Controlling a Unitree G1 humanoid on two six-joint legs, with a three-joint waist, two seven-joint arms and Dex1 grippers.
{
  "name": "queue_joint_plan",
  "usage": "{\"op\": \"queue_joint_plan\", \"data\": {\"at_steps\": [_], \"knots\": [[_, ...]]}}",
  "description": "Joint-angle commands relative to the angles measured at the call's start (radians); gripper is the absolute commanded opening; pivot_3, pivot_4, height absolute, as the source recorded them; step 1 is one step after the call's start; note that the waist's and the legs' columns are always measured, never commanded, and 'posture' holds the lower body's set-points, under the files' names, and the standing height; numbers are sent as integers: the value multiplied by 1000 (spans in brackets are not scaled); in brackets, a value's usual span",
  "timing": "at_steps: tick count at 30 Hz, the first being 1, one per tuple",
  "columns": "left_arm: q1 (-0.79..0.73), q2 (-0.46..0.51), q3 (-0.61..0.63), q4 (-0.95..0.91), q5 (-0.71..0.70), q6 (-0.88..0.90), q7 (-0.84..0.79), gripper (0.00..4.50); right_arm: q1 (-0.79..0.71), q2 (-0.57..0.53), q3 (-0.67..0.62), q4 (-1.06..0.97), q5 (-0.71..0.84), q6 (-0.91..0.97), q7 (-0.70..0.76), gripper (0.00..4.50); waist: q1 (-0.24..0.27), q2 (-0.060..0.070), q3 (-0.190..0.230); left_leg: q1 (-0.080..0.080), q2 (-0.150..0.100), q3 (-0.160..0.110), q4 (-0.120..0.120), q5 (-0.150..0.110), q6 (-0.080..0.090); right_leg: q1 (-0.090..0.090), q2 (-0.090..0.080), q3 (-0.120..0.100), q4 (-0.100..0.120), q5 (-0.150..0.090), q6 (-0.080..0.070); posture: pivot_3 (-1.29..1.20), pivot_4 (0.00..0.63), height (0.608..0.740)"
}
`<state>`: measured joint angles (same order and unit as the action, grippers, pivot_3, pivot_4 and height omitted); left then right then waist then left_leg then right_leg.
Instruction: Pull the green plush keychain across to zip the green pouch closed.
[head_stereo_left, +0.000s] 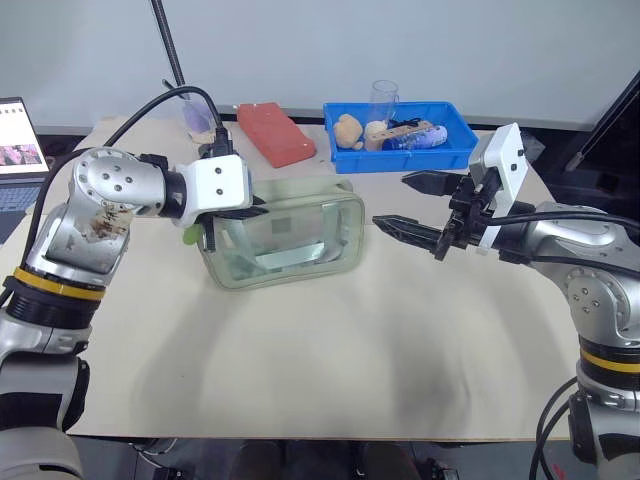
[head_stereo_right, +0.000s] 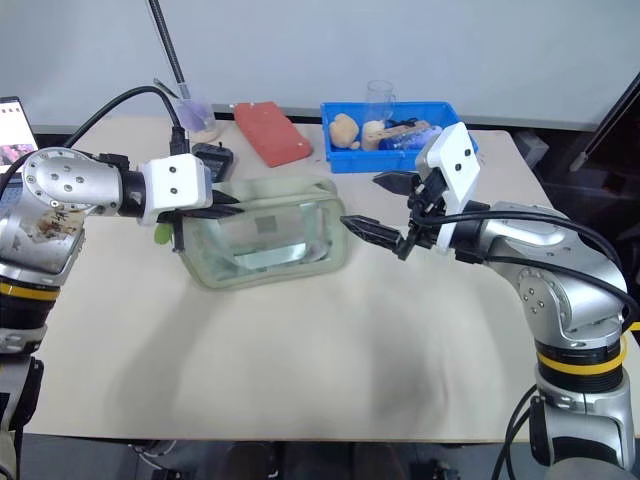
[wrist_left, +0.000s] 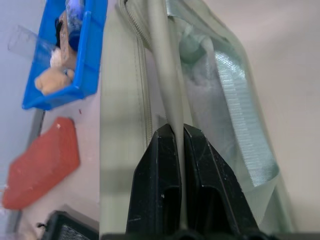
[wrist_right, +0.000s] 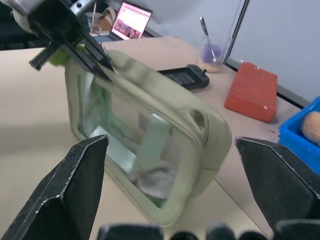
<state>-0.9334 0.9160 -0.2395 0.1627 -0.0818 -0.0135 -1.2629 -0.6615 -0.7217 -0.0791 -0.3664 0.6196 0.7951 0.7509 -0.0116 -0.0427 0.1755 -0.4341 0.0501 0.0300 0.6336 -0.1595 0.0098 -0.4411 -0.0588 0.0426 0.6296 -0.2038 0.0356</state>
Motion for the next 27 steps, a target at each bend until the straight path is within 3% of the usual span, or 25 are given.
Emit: {"op": "queue_joint_plan", "data": {"at_steps": [1,7,14,26,27], "knots": [[-62,-6,36,145,-10,-257,-89,55,-33,-28,6,21,-23,-46,42,4500,-1,0,0,0,0,0,0,0,0,0,0,0,0,0,-1,0,150,740],[-69,-41,64,262,-35,-387,-149,55,-46,-41,7,21,-9,-32,75,4500,-1,0,0,-2,0,0,2,-1,1,-1,0,0,0,3,-3,0,150,740],[-62,-85,84,270,-37,-401,-111,55,-51,-40,22,27,-20,-34,86,4500,3,0,0,-4,0,0,5,-1,2,-1,0,-1,1,3,-2,0,150,740],[-10,-73,96,219,-45,-362,-136,55,-63,-34,49,40,-36,-43,102,4500,-1,0,0,-5,0,0,7,-1,2,-1,0,0,2,4,-1,0,150,740],[-10,-73,98,215,-50,-353,-138,386,-63,-32,51,40,-37,-43,101,4500,-1,0,0,-5,0,0,7,-1,2,-1,0,0,2,4,-1,0,150,740]]}}
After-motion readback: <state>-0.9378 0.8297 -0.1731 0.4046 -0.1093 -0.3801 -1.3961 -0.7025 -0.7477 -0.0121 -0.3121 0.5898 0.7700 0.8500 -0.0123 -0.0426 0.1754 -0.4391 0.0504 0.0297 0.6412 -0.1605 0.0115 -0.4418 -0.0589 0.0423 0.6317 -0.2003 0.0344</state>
